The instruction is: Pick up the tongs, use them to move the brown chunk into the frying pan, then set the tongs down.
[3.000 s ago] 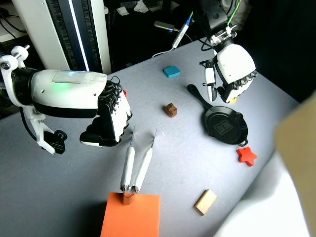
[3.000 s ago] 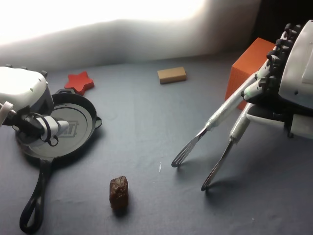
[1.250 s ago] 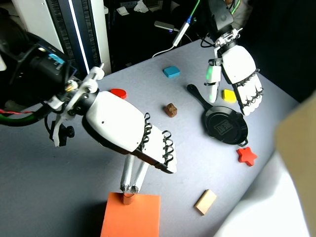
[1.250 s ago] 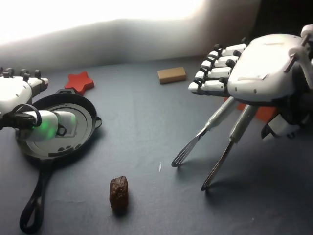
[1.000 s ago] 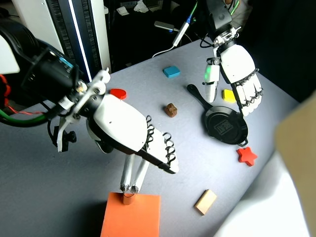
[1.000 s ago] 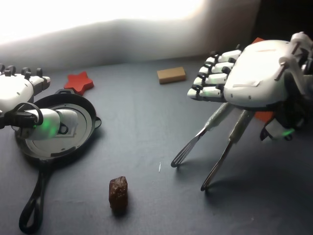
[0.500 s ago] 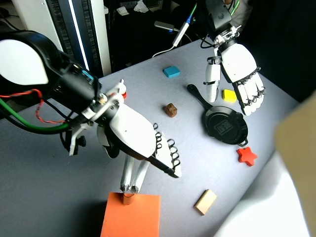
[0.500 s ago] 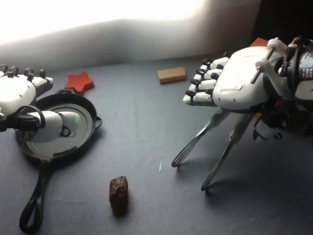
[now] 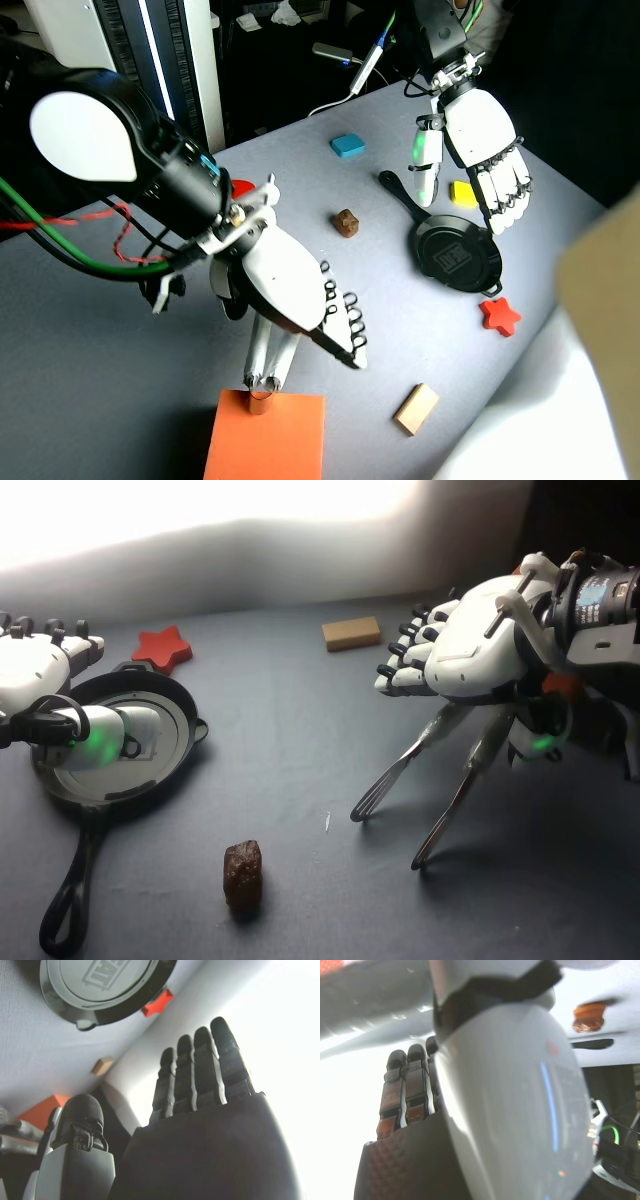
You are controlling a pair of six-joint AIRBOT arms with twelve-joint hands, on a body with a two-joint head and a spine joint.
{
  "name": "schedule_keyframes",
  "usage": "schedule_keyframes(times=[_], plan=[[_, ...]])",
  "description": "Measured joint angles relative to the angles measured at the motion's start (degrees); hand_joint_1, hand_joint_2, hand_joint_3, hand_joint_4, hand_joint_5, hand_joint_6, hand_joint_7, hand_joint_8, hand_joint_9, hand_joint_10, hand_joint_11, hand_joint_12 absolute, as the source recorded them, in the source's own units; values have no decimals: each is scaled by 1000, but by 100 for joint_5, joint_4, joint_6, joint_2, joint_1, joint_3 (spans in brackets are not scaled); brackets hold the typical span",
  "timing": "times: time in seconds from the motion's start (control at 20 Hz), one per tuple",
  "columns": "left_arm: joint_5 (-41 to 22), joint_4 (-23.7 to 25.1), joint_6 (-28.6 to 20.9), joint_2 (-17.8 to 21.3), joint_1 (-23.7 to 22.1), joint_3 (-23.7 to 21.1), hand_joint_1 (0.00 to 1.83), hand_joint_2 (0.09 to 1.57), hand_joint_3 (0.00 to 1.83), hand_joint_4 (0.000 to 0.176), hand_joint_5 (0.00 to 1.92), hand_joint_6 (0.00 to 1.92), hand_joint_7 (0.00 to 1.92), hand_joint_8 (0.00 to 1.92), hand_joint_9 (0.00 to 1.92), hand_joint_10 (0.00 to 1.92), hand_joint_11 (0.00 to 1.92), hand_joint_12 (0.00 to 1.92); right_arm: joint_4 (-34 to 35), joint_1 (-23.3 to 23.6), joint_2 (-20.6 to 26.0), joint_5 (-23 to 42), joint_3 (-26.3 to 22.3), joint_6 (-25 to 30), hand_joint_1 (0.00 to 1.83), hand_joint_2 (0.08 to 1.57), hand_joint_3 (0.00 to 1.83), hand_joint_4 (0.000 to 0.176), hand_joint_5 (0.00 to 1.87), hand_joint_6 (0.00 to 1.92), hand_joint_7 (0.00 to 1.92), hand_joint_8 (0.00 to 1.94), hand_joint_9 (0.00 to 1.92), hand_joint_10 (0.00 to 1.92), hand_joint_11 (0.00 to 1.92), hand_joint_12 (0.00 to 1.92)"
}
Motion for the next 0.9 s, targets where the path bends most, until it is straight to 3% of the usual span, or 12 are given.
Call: schedule_keyframes(times=[0.9], plan=[[-63, -15, -44, 0, 76, -39, 109, 1256, 0, 0, 138, 3, 164, 3, 153, 5, 0, 479, 31, -236, -186, 87, 304, -85, 1145, 888, 9, 0, 0, 0, 0, 0, 0, 0, 0, 0]])
